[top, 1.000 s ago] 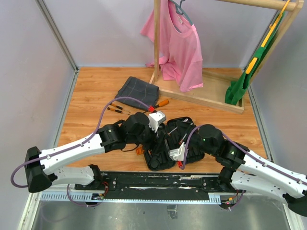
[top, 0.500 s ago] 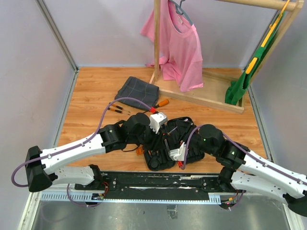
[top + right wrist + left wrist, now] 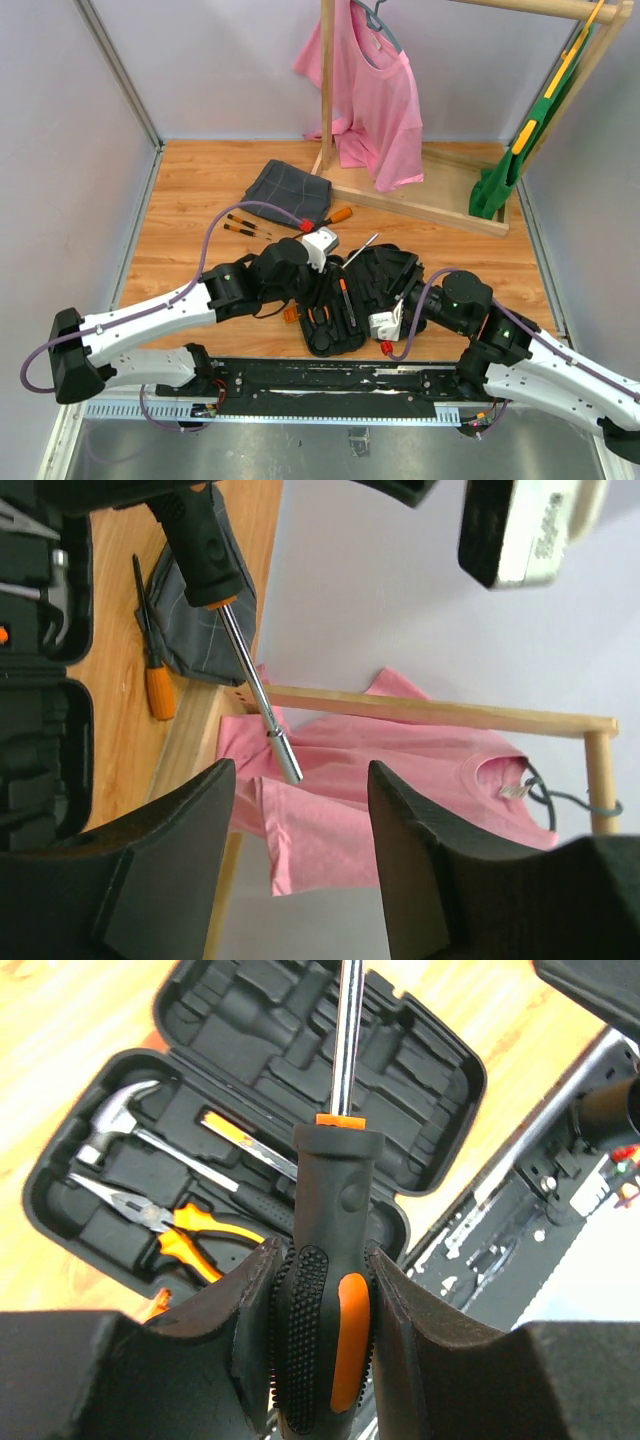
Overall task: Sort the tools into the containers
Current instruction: Pick up the screwdriver from the center of the board.
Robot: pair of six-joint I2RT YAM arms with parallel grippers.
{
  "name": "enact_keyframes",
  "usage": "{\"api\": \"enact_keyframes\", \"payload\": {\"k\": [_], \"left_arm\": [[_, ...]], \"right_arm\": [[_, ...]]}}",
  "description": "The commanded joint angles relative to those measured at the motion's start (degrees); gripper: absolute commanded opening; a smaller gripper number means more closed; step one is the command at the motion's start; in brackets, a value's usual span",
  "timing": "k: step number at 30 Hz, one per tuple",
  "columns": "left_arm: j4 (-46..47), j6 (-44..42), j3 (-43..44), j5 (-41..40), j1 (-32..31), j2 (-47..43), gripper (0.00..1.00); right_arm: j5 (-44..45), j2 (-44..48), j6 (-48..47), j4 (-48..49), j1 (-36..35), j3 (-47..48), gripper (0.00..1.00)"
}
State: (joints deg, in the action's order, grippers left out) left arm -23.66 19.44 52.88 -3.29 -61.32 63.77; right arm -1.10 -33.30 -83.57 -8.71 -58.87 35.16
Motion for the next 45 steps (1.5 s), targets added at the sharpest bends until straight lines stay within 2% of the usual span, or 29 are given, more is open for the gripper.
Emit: {"api": "enact_keyframes", "payload": {"k": [1,2,6,10,13,17,21,24,28,31,37,45], "left_arm": [[5.98,2.2,-2.05,-8.1,-0.32,-3.28,0.0],[6.71,3.01,-2.68,-10.35,-0.31,-4.13,0.01],[11.25,5.65,-6.51,-17.05,-0.38,-7.95,0.01],[16.44,5.62,-9.75,-18.28,-0.29,-10.86,0.01],[18.84,5.04,-10.76,-18.54,-0.25,-11.87,0.0],[21.35,4.93,-11.31,-15.8,0.73,-12.09,0.0],[23.48,5.91,-12.04,-11.1,3.47,-12.15,0.0],[24.23,5.87,-12.21,-9.65,4.22,-11.96,0.0],[24.82,6.93,-12.9,-9.42,4.3,-11.56,0.0],[25.45,7.52,-13.48,-8.74,4.32,-11.86,0.0],[26.89,7.46,-14.0,-5.63,4.3,-11.51,0.0],[28.48,7.13,-14.47,-3.13,4.33,-10.47,0.0]], "right_arm": [[-2.03,3.51,14.26,8.04,-0.81,-3.07,0.58],[-2.62,4.7,17.88,9.67,-0.81,-3.98,0.58],[-3.71,5.93,41.84,17.82,-0.81,-5.96,0.58],[-3.62,4.57,60.58,25.74,-0.81,-7.65,0.53],[0.57,2.57,76.11,32.28,-0.81,-9.05,0.52],[10.68,-1.99,97.05,28.68,-0.81,-5.39,0.51],[13.93,-7.98,109.01,24.59,-0.78,-0.5,0.54],[16.43,-11.25,117.97,25.75,-0.81,0.11,0.55],[17.66,-15.29,127.19,32.99,-0.73,-0.91,0.55],[21.03,-17.78,131.74,34.85,-0.72,0.08,0.55],[24.79,-19.59,131.75,36.73,-0.27,1.64,0.56],[23.35,-21.19,131.9,34.09,1.41,4.55,0.53]]}}
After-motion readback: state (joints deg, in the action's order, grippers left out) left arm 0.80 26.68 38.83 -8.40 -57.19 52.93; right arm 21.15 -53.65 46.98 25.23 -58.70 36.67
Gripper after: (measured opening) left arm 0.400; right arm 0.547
